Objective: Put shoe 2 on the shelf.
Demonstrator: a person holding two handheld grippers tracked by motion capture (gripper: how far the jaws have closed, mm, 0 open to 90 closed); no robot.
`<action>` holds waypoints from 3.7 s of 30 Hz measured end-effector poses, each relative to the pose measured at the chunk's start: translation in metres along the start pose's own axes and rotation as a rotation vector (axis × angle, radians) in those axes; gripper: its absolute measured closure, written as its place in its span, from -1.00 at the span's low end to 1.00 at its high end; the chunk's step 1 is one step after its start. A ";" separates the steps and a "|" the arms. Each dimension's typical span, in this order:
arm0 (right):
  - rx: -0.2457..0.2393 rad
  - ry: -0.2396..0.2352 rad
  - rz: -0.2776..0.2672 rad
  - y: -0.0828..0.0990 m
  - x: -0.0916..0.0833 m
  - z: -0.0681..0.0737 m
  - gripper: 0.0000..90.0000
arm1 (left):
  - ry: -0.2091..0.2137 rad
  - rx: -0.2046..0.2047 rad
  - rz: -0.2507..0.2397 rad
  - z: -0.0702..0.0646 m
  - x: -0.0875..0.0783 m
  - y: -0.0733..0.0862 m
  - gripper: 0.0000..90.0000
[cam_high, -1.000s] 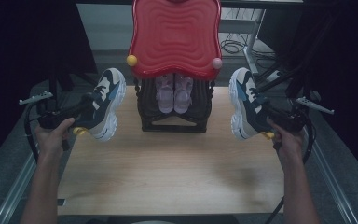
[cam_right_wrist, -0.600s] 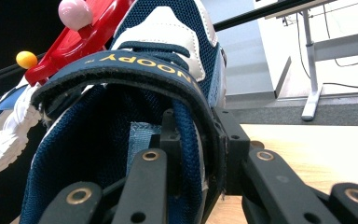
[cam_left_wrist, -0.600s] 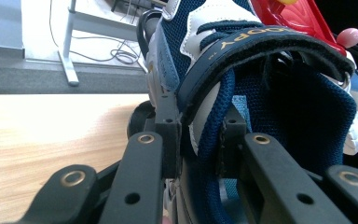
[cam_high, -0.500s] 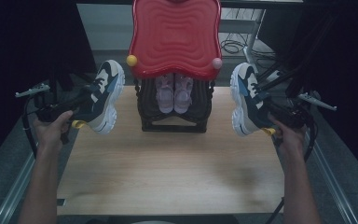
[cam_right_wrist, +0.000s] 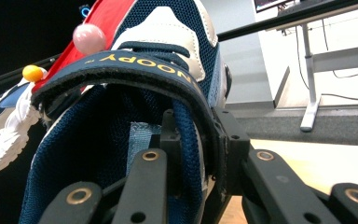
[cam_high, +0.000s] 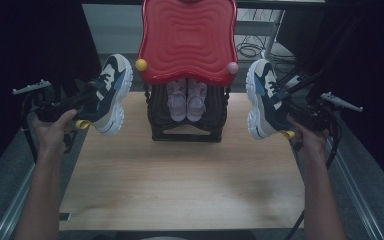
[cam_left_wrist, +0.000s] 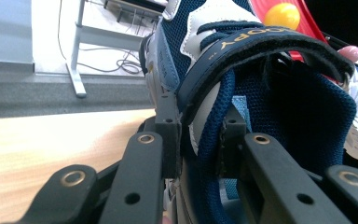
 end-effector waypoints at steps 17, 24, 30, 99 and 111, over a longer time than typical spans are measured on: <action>0.005 -0.010 -0.043 -0.045 0.010 0.009 0.70 | 0.023 0.010 -0.052 -0.013 0.007 -0.045 0.68; -0.006 -0.008 -0.061 -0.067 0.014 0.014 0.70 | 0.028 0.019 -0.064 -0.020 0.008 -0.061 0.68; 0.003 -0.023 -0.069 -0.083 0.021 0.021 0.70 | 0.045 0.026 -0.074 -0.031 0.011 -0.077 0.68; -0.011 -0.048 -0.036 -0.165 0.140 0.091 0.70 | 0.034 0.060 -0.102 -0.121 0.119 -0.149 0.67; -0.035 0.031 -0.017 -0.160 0.158 0.089 0.70 | 0.003 0.066 -0.100 -0.121 0.136 -0.147 0.67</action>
Point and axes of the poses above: each handheld gripper's, and its own axes: x roughly forward along the jaws, y roughly out of its underside, z roughly to its left, the point moved 5 cm from there along x, roughly forward along the jaws, and after that the axes turned 7 degrees about -x, right-handed, at the moved point
